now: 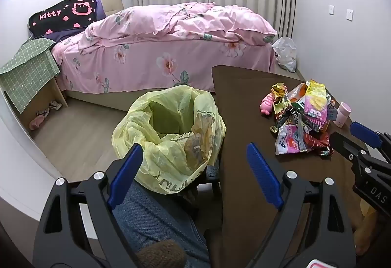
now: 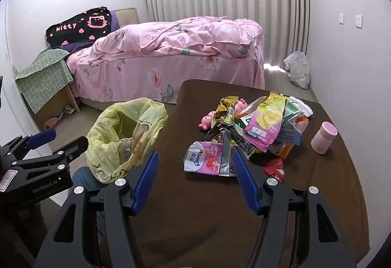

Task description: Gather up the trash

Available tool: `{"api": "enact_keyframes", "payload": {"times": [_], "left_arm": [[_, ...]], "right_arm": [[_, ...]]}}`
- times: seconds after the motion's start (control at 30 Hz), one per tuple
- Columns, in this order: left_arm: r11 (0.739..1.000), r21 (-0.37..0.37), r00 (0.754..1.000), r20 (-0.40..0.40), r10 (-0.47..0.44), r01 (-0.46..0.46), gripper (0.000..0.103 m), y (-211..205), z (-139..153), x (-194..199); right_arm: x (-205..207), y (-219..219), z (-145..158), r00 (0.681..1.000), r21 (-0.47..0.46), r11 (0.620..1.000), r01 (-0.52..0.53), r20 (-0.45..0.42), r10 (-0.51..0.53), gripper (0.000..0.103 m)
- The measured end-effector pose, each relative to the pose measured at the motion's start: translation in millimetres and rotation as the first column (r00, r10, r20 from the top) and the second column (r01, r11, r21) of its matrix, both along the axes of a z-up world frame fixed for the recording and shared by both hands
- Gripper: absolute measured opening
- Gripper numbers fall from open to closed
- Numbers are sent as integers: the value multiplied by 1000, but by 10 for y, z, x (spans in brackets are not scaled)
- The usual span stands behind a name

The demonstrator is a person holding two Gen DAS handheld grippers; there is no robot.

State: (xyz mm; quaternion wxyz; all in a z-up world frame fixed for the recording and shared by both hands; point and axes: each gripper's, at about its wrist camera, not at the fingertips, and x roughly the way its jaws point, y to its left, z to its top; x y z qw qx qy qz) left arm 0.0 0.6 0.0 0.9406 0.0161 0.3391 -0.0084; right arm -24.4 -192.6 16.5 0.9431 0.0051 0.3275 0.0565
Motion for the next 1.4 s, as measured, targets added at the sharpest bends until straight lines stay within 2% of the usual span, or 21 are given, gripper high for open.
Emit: {"api": "enact_keyframes", "payload": {"times": [0.8,1.4], "left_arm": [[1000,11,1000,13,4,-4,82,5,67,-71],[1000,11,1000,7,7,-7,82,53,-2,-54]], "right_arm": [[10,15,-37,1000,25,1000,-8,3,8,59],[17,17,-64,1000,28,1000,-9,-4,9,59]]}}
